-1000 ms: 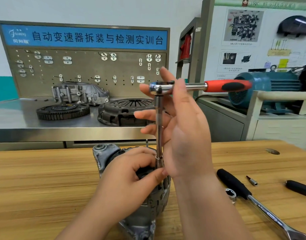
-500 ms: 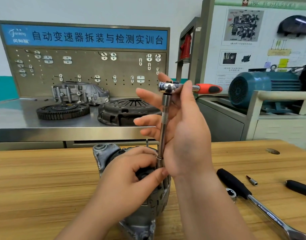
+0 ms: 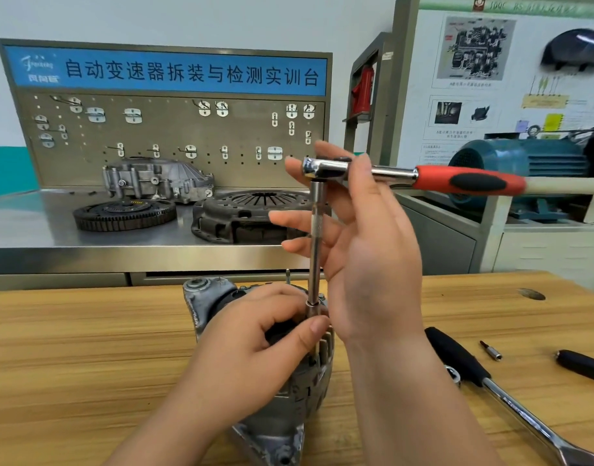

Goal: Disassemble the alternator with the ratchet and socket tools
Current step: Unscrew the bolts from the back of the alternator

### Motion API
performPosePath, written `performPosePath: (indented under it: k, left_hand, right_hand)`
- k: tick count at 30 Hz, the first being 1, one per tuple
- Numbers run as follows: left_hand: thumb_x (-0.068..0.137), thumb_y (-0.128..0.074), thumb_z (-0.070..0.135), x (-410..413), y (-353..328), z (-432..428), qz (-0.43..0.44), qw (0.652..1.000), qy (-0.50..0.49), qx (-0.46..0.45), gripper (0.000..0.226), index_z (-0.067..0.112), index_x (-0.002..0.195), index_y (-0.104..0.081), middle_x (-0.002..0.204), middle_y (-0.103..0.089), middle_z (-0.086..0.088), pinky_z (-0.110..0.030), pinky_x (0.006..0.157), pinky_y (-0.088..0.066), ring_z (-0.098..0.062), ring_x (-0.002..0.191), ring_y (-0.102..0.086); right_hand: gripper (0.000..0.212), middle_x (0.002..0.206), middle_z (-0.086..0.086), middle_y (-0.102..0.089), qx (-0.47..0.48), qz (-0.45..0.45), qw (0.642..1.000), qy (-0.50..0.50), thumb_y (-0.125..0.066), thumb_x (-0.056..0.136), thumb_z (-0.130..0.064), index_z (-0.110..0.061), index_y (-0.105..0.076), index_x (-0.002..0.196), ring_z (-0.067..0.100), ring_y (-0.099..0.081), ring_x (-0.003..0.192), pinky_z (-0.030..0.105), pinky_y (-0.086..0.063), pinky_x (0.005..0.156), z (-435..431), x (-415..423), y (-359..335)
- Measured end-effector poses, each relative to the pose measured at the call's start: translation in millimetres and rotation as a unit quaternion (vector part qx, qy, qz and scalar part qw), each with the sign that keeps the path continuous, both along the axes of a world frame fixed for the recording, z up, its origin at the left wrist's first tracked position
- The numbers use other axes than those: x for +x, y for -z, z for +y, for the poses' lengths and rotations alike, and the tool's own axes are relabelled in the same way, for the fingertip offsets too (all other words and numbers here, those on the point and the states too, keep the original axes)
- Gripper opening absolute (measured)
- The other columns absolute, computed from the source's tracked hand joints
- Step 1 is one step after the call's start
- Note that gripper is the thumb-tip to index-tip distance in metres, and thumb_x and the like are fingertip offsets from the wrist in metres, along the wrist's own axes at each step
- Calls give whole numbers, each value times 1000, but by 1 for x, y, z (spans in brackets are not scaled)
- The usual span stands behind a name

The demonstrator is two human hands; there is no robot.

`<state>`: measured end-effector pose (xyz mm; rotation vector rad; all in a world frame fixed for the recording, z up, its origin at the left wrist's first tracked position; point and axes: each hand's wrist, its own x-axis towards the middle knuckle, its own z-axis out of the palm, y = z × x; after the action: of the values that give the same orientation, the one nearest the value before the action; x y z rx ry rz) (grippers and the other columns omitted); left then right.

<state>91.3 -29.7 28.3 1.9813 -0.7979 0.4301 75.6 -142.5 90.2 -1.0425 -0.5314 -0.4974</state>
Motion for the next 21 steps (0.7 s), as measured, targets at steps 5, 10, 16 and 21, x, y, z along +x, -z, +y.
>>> performPosePath:
  k: [5,10,16,21]
  left_hand:
    - [79,-65,54,1,0,-1,26,1000,-12,-4,41,15,78,-75,95,-66,13,-32,81,-50,-4,93,-63]
    - [74,-58,66,0,-1,-2,15,1000,-27,-4,56,13,81,-75,92,-68,13,-33,80,-50,-4,92,-62]
    - [70,-63,59,1,1,-2,4,1000,-28,-13,41,18,71,-71,91,-67,13,-37,78,-51,-8,92,-63]
    - [69,-56,57,1,1,-1,18,1000,-2,-11,39,22,75,-74,96,-66,14,-37,81,-51,-9,95,-64]
  right_hand:
    - [26,88,-15,-67,-20,-22,997,69,-50,96,-39,-38,-63,119,17,-64,76,23,-53,55,2,2,1]
    - [30,98,-25,-66,-54,-106,984,132,-57,92,-24,-41,-63,115,7,-62,84,20,-52,63,5,-2,-1]
    - [31,113,-3,-72,-5,-25,1000,-2,-43,96,-44,-31,-60,117,17,-70,67,22,-53,51,3,0,0]
    - [47,102,1,-74,7,0,999,-39,-44,85,-53,-31,-56,124,16,-68,61,22,-52,47,2,0,-1]
